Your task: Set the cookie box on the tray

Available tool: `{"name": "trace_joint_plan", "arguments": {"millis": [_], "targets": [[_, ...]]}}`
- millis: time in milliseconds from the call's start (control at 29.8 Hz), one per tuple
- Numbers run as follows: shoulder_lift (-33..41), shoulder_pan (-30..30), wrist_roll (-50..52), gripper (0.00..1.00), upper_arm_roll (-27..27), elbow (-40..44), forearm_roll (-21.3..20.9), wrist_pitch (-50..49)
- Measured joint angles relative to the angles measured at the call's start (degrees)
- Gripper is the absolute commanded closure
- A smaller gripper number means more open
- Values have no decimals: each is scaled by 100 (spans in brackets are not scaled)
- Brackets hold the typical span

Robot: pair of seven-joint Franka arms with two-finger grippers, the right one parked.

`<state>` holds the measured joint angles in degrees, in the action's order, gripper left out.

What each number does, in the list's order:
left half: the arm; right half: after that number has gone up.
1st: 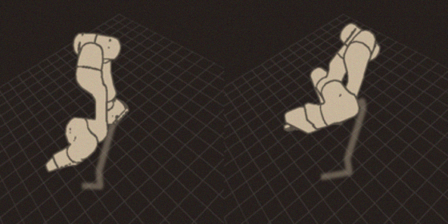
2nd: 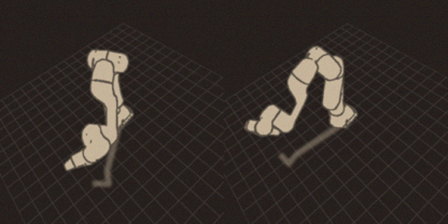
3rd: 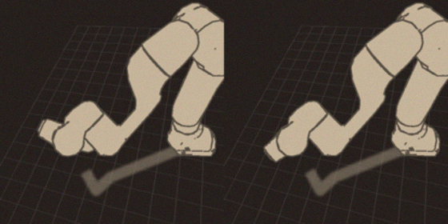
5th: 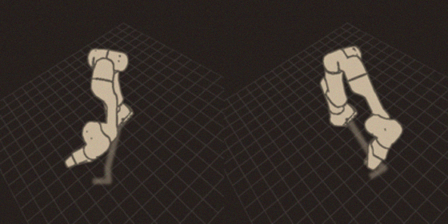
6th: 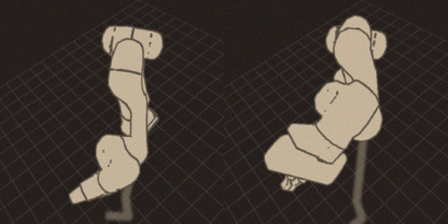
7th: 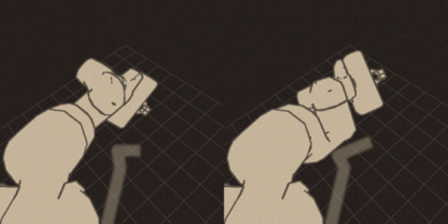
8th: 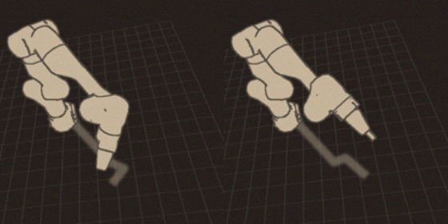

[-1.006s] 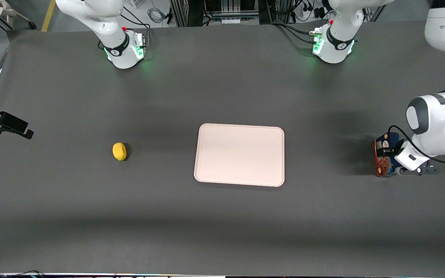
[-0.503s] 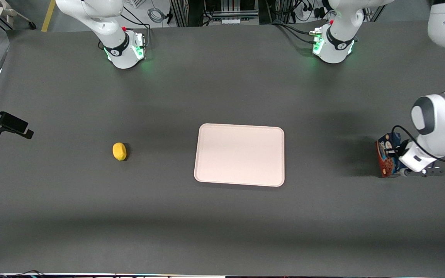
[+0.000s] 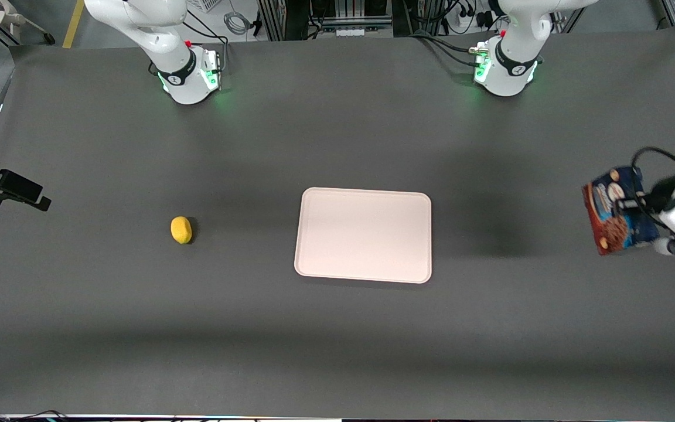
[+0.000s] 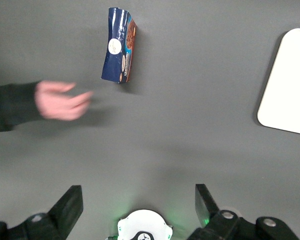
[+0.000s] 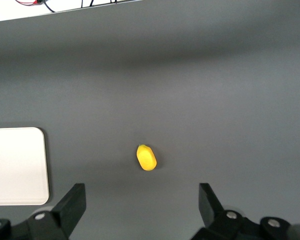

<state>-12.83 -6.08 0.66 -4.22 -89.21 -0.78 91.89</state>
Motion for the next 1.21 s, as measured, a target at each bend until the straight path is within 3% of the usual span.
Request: {"name": "trace_joint_plan", "arguments": {"millis": [201,436,637,872,1073,1140,1173,1207], "targets": [[109,49,1282,100,-1169,386,23,-546],[-325,257,2336,100,-2321,349,19,-122],[-1132,602,2658,100,-2488,248,-63,767],[-2102,891,2989,100,-2488,135,-489,1742],[-2520,1010,3163,100,-2490,45,-803,2215],[-2568,1016,3179,92,-2490,19,-877,2287],[-2584,1016,3185,83,-2489,-2,-910,2344],[-2593,1016,3188,67,-2488,-24,-930,2397]]}}
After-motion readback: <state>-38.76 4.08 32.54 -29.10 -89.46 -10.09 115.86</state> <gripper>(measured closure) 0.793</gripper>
